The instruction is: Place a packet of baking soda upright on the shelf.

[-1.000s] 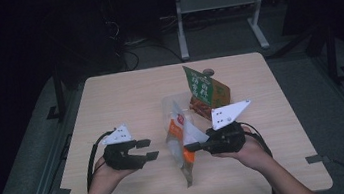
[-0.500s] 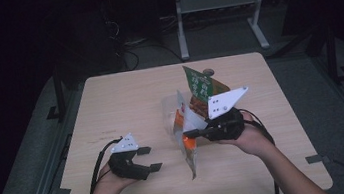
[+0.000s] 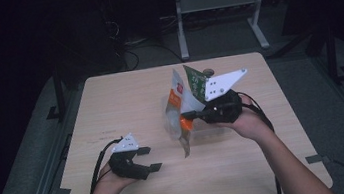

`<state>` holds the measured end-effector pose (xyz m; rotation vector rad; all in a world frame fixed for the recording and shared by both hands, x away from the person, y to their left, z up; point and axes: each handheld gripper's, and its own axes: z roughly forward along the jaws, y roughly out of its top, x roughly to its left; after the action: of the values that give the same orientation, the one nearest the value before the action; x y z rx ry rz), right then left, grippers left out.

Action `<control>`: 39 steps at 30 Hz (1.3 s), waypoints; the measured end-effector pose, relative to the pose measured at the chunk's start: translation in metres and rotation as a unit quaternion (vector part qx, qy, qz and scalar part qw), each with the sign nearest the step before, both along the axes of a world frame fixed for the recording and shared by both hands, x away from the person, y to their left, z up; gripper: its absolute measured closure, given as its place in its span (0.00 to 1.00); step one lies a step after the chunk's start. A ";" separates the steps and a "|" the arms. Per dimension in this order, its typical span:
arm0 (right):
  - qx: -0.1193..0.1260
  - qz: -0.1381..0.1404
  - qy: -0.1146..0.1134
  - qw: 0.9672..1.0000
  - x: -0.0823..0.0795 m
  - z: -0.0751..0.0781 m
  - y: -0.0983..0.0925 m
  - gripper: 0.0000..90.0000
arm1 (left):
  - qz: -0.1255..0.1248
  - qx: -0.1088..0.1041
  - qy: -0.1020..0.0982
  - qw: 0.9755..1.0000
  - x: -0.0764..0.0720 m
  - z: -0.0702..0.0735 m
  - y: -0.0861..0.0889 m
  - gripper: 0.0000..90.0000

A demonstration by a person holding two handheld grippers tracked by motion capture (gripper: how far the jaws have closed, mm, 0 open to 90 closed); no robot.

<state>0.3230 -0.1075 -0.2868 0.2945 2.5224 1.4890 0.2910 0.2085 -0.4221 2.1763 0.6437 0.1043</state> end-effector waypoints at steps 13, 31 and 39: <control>-0.091 -0.071 -0.040 0.993 0.040 0.005 0.027 1.00 | 0.002 0.002 0.002 1.000 0.001 0.000 0.001 0.29; -0.173 -0.113 -0.054 0.977 0.053 -0.022 0.043 1.00 | -0.003 0.010 0.004 1.000 0.001 -0.002 0.000 0.29; -0.169 -0.113 -0.026 0.979 0.055 -0.045 0.038 1.00 | -0.004 0.011 0.010 1.000 0.001 -0.004 -0.003 0.29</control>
<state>0.3775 -0.0692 -0.3315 0.4612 2.5416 0.9541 0.2917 0.2058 -0.4261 2.2028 0.6472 0.0858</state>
